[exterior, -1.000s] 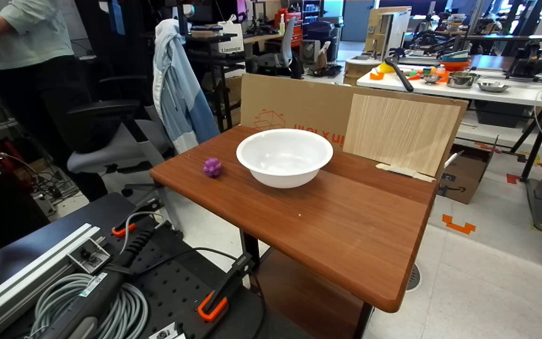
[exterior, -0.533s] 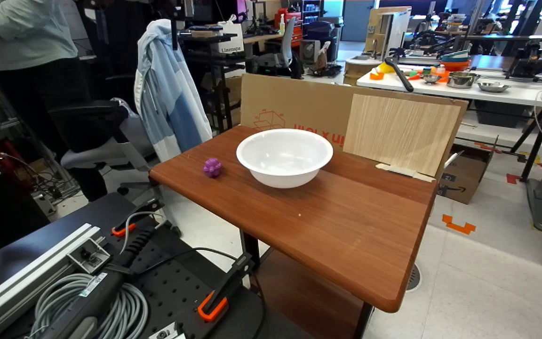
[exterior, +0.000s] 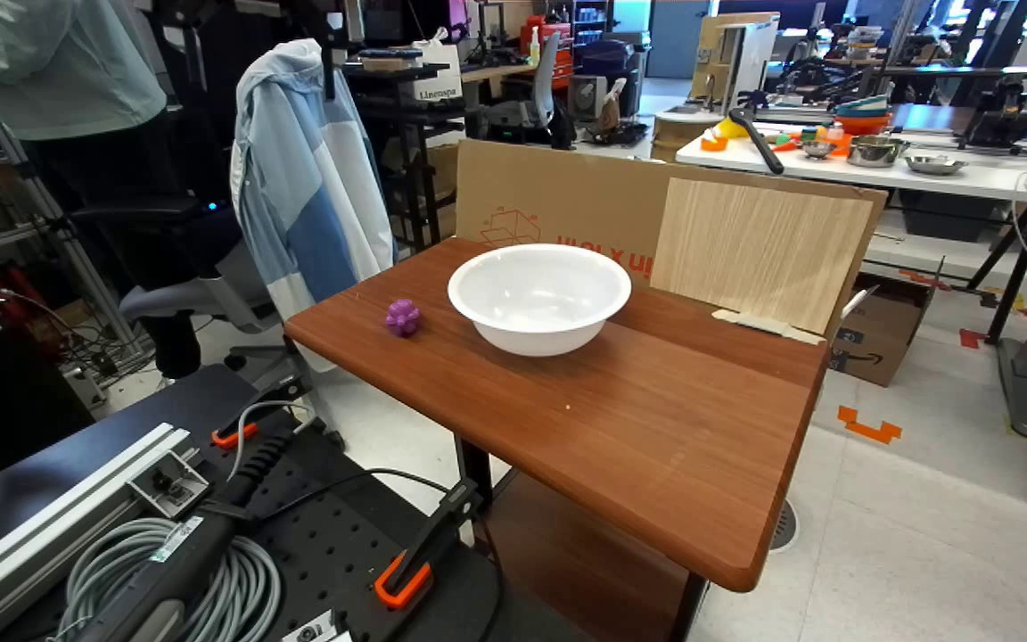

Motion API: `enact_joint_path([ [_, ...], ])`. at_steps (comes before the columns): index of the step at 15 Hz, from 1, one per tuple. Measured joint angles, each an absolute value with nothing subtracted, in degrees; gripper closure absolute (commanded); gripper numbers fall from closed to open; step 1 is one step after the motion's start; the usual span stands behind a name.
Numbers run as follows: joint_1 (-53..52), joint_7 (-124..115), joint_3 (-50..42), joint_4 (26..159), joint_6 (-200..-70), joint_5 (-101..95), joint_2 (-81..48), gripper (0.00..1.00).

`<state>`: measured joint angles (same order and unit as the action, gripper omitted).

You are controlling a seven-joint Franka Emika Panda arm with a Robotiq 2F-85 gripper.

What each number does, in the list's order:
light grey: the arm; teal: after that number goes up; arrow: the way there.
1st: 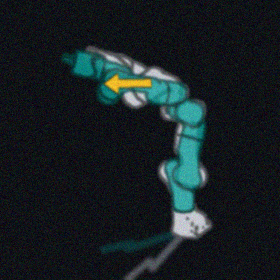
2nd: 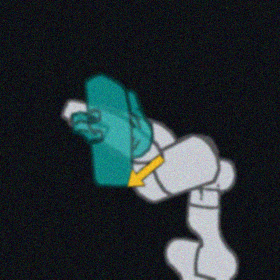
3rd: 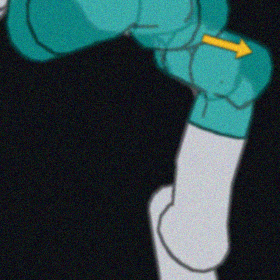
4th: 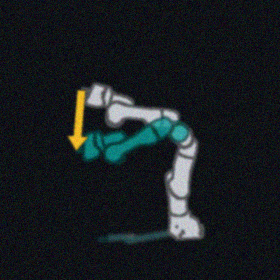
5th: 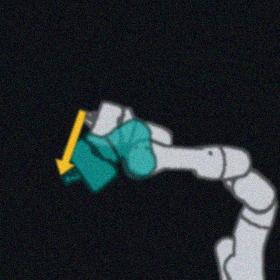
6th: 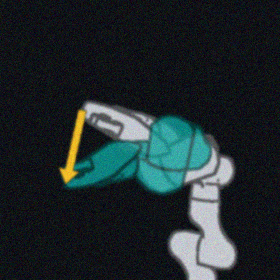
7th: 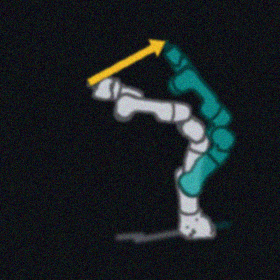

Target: Put the purple thing in the bowl

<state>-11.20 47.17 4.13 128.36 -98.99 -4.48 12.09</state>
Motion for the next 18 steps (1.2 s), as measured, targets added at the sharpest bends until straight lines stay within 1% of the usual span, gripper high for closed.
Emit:
enact_joint_path([
  [2, -11.2, 46.8, 4.1, 128.8, -101.8, -4.1, 11.8, 0.0],
  [3, -11.0, 46.3, 4.1, 128.9, -103.9, -3.9, 11.2, 0.06],
  [4, -10.8, 45.8, 4.1, 128.9, -106.3, -3.9, 10.3, 0.15],
  [5, -10.5, 45.5, 4.0, 128.8, -108.2, -3.9, 9.0, 0.1],
  [6, -10.1, 44.8, 3.8, 128.7, -110.1, -3.9, 7.3, 0.03],
  [7, -9.5, 44.0, 3.7, 128.5, -112.0, -3.9, 5.2, 0.03],
  [8, -8.9, 42.9, 3.6, 128.1, -113.6, -4.0, 2.8, 0.0],
  [12, -7.0, 38.3, 3.5, 124.5, -116.2, -4.5, -7.4, 0.0],
  [18, -6.5, 31.4, 4.2, 114.8, -116.0, -5.5, -20.9, 0.0],
])
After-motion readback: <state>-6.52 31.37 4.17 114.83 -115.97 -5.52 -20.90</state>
